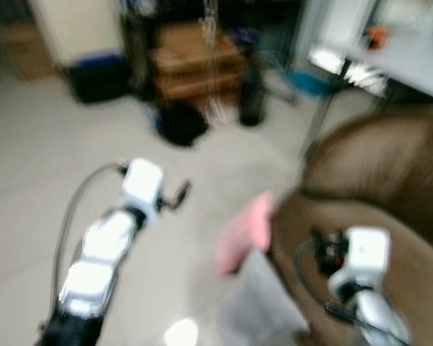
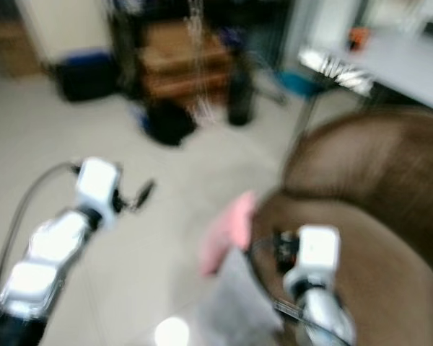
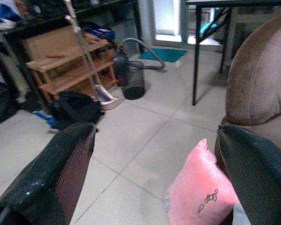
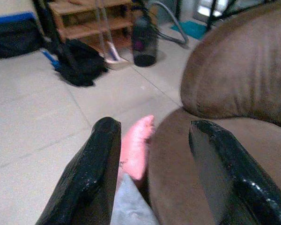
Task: Move the pillow to the sofa from floor
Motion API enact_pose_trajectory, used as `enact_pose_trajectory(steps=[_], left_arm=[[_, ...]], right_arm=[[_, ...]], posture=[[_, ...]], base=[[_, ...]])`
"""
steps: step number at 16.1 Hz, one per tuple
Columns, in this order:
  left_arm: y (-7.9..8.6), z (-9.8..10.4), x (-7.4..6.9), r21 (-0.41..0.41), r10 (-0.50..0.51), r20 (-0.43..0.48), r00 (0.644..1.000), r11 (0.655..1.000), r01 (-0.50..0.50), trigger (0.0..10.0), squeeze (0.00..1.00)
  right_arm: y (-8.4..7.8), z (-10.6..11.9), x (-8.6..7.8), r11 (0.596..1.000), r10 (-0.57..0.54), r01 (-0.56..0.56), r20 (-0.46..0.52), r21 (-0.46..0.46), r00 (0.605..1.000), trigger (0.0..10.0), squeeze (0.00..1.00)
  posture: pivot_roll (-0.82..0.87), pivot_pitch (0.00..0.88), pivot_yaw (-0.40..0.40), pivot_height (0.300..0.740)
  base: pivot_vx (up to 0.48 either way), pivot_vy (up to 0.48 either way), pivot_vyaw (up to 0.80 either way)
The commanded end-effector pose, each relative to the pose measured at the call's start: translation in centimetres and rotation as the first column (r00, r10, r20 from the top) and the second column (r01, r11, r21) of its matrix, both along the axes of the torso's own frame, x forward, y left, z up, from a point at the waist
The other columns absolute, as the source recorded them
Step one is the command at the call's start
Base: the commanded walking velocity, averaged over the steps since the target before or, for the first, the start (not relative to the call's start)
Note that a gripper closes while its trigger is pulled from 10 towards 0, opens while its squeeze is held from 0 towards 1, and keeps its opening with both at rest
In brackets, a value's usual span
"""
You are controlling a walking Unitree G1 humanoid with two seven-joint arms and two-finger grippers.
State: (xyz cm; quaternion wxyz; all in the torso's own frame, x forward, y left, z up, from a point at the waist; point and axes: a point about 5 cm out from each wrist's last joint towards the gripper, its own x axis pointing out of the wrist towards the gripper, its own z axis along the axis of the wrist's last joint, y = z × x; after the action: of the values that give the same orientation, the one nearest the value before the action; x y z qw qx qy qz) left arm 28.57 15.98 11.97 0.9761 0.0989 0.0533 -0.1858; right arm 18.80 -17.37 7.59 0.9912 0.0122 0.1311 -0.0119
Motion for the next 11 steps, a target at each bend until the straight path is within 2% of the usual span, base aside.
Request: enact_pose_trajectory(steps=[1, 3, 5, 7, 11], left_arm=[[-1.1, -0.4, -0.1, 0.011, -0.051, -0.024, 0.998, 0.999, 0.051, 10.0, 0.0], [-1.3, -0.8, -0.6, 0.014, -0.065, -0.027, 0.998, 0.998, 0.066, 10.0, 0.0], [-1.7, -1.2, -1.1, 0.01, -0.086, -0.033, 0.996, 0.996, 0.086, 10.0, 0.0], [-2.0, -1.1, -1.0, 0.007, -0.107, -0.035, 0.994, 0.994, 0.107, 10.0, 0.0], [-1.8, -1.1, -0.9, -0.017, -0.107, -0.007, 0.994, 0.994, 0.107, 10.0, 0.0]], right_arm=[[-0.9, 0.3, -0.1, 0.999, -0.018, 0.019, 0.008, -0.027, 1.0, 10.0, 0.0], [-0.8, 0.1, -0.2, 0.999, 0.003, -0.003, -0.013, -0.039, 1.0, 10.0, 0.0], [-0.7, -0.5, -0.6, 0.999, 0.023, -0.024, -0.037, -0.027, 0.999, 10.0, 0.0], [-0.8, -0.5, -0.8, 0.999, 0.02, -0.022, -0.04, -0.033, 0.999, 10.0, 0.0], [-0.8, -0.1, -0.2, 0.999, 0.041, -0.042, -0.022, -0.035, 0.999, 10.0, 0.0]], posture=[[-0.04, 0.011, -0.004, 0.74], [-0.04, 0.013, -0.017, 0.74], [-0.04, 0.007, -0.025, 0.721], [-0.04, 0.0, -0.012, 0.701], [-0.05, 0.012, -0.028, 0.661]], base=[[0.0, 0.0, 0.0], [0.0, 0.0, 0.0], [0.0, 0.0, 0.0], [0.0, 0.0, 0.0], [0.0, 0.0, 0.0]])
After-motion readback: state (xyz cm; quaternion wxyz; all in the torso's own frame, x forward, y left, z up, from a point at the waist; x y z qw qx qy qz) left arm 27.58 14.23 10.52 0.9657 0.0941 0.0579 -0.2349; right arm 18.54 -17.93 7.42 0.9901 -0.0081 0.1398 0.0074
